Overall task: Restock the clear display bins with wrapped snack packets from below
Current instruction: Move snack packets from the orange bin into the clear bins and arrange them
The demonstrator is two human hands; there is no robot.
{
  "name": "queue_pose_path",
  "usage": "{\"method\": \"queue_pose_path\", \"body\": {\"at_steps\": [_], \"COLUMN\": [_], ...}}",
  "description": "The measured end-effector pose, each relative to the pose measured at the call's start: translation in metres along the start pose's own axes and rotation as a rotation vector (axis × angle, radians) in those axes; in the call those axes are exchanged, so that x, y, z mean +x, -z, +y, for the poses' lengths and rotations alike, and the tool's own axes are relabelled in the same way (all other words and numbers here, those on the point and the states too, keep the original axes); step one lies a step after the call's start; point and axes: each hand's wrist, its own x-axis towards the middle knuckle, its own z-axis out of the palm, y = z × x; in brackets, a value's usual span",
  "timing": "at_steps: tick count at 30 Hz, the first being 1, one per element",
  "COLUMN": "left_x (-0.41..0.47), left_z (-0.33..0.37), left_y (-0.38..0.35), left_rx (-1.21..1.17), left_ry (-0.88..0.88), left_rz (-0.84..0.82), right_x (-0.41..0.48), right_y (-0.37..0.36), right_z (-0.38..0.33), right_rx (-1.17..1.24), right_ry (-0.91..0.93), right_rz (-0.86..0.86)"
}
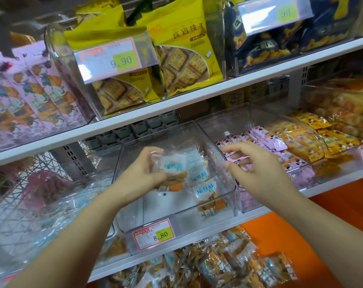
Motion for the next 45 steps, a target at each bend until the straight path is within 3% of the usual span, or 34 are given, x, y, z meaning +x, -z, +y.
{"method": "queue_pose_path", "body": {"at_steps": [4, 8, 13, 17, 19, 23, 26, 28, 31, 36, 45], "left_x": [-0.007, -0.01, -0.007, -0.012, -0.016, -0.011, -0.004, -0.004, 0.0, 0.015, 0.022], "left_z": [0.024, 0.029, 0.033, 0.041, 0.047, 0.038, 0.02, 0.007, -0.011, -0.016, -0.004], "left_y": [-0.015, -0.035, -0.042, -0.041, -0.046, -0.046, -0.044, -0.048, -0.058, -0.057, -0.061], "left_rx": [-0.293, -0.297, -0.083, 0.353, 0.427, 0.393, 0.236, 0.158, 0.304, 0.646, 0.668], "left_ry": [-0.001, 0.002, -0.112, -0.353, -0.41, -0.318, -0.148, 0.003, 0.121, 0.087, 0.257], "left_rz": [-0.251, -0.383, -0.237, -0.086, -0.031, 0.128, 0.206, 0.095, -0.129, -0.162, -0.386], "right_x": [-0.004, -0.006, -0.005, -0.006, -0.003, -0.001, 0.001, 0.002, 0.002, 0.0, 0.0], "right_y": [-0.002, 0.001, 0.006, 0.0, 0.0, 0.001, 0.007, 0.01, 0.01, 0.007, 0.008], "right_z": [-0.016, -0.021, -0.017, -0.02, -0.021, -0.02, -0.016, -0.012, -0.007, -0.006, -0.006], "right_rx": [0.299, 0.383, 0.325, 0.196, 0.14, 0.153, 0.178, 0.153, 0.156, 0.132, 0.118], "right_ry": [-0.138, -0.144, -0.127, -0.002, 0.048, 0.053, 0.006, -0.027, -0.076, -0.102, -0.152], "right_rz": [-0.15, -0.184, -0.116, 0.02, 0.037, -0.008, 0.02, 0.049, 0.054, 0.008, -0.028]}}
